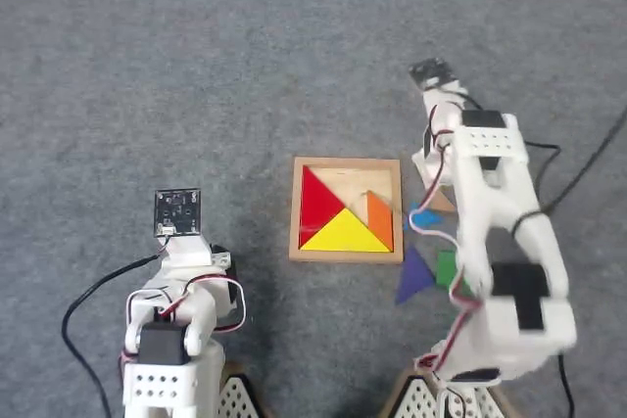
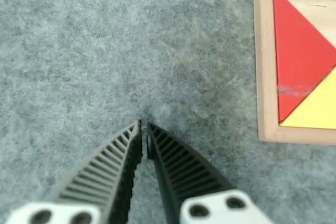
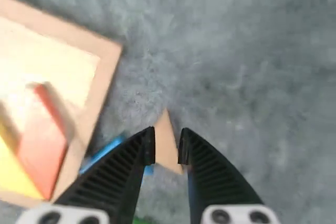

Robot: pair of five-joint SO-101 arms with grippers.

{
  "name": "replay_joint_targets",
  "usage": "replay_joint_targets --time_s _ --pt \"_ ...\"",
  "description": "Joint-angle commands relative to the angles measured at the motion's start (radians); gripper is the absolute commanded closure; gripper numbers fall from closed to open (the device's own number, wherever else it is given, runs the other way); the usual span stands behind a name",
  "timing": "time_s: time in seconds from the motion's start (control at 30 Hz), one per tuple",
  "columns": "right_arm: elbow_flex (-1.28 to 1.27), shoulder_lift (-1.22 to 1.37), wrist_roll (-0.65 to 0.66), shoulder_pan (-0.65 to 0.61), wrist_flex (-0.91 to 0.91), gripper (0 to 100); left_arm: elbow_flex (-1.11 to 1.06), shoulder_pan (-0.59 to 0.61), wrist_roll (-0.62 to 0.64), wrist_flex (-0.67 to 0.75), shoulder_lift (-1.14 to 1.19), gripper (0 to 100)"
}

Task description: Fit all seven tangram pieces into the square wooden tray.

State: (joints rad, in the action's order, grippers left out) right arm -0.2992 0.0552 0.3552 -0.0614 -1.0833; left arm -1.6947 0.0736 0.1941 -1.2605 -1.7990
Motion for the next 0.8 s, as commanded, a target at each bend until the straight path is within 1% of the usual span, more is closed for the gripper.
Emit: replay_joint_targets --time_s 0.0,0.13,0.27,0.33,0.43,0.47,0.6,0.7,0.77 --pt "-0.031 -0.236 -0.051 0.007 -0.019 92.0 0.012 0.006 -0.011 -0.002 -0.02 99" --pt "-0.094 -0.357 -0.066 -0.039 -0.022 92.0 0.012 0.006 -0.011 -0.002 -0.02 99" --pt "-0.109 -0.378 -0.077 -0.084 -0.073 92.0 0.012 0.006 -0.011 -0.002 -0.02 99" --pt "-0.115 -0.378 -0.106 -0.077 -0.097 92.0 0.012 0.006 -0.011 -0.002 -0.02 99" --pt "-0.169 -0.375 -0.101 -0.045 -0.088 91.1 0.012 0.006 -0.011 -0.002 -0.02 99" --pt "-0.186 -0.367 -0.081 -0.036 -0.087 89.7 0.012 0.006 -0.011 -0.002 -0.02 99" --pt "-0.213 -0.248 0.034 -0.019 -0.081 78.4 0.012 0.006 -0.011 -0.002 -0.02 99" --pt "-0.198 -0.156 0.074 -0.025 -0.047 77.9 0.012 0.006 -0.011 -0.002 -0.02 99" --pt "-0.198 -0.108 0.084 -0.027 0.007 77.9 0.012 0.006 -0.011 -0.002 -0.02 99"
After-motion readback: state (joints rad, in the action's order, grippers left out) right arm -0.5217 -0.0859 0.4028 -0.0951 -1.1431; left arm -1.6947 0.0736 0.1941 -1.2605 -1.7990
